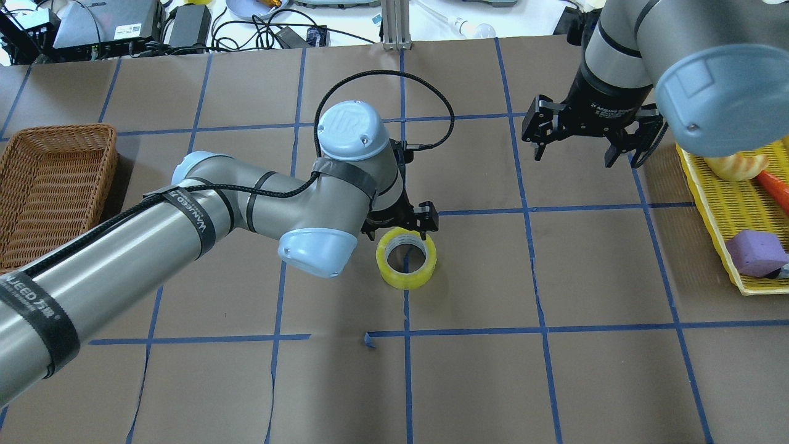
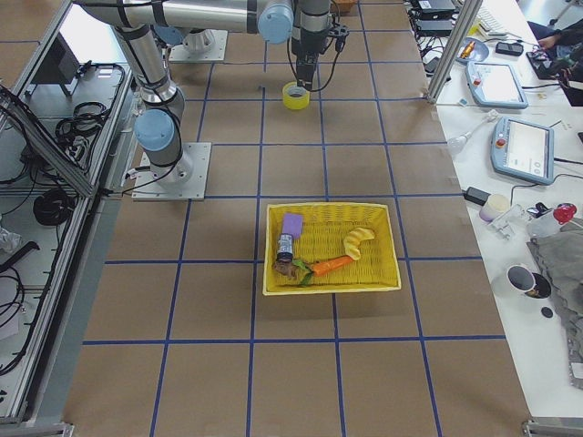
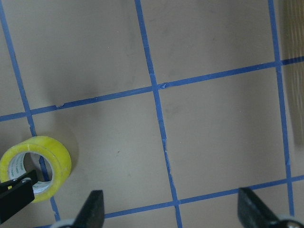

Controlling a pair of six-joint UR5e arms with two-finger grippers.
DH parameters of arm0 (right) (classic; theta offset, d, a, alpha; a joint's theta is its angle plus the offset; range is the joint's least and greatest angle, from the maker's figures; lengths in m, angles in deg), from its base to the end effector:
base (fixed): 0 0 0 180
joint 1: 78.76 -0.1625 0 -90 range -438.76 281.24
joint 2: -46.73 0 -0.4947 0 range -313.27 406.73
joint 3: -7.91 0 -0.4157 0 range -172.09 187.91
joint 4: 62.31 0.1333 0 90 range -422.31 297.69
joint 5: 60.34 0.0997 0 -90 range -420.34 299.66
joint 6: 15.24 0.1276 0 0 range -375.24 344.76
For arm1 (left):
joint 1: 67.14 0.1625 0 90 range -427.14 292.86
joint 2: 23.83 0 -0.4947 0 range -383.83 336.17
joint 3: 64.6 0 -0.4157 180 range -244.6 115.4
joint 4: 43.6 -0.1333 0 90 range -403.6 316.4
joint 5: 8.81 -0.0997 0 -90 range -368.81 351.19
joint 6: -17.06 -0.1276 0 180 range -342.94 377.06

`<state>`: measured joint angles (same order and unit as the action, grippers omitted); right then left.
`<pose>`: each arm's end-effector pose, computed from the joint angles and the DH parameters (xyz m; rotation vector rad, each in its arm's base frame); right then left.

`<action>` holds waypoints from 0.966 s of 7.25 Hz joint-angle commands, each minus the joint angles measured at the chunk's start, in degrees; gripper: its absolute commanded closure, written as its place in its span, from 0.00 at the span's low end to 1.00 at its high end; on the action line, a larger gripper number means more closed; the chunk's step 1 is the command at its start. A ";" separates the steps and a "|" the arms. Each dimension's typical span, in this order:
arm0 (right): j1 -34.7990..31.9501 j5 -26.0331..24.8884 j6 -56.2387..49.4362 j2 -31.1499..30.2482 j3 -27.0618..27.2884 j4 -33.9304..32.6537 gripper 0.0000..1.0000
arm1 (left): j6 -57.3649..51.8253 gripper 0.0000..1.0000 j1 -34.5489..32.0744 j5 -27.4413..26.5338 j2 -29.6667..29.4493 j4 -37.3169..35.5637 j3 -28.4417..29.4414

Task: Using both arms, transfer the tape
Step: 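Grasp the tape roll rim with the left gripper and lift it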

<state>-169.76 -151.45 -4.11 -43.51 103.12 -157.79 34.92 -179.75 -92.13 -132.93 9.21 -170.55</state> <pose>0.1398 -0.5105 0.4945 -0.2759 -3.1110 0.0170 -0.3699 -0.5030 0.2683 -0.1284 -3.0166 -0.0080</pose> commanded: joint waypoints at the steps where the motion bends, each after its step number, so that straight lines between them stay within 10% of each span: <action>1: 0.21 -0.03 -7.21 -1.51 -0.12 0.12 0.00 | -0.37 0.00 -0.41 -3.49 -1.03 -0.26 0.03; 5: 0.12 0.24 -8.67 -2.48 -0.12 0.38 0.00 | 1.46 0.00 -0.24 -5.01 -4.63 -0.70 -0.23; 6: 0.12 0.24 -8.75 -2.57 -0.20 0.99 0.00 | 1.47 0.11 -0.24 -5.01 -5.42 -0.70 -0.32; 7: 0.12 0.24 -8.67 -2.57 -0.20 1.00 0.00 | 1.47 0.59 -0.24 -5.01 -5.78 -0.61 -0.32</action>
<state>-169.65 -151.22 -12.78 -46.02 102.96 -157.01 36.28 -180.00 -97.15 -138.05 8.55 -170.83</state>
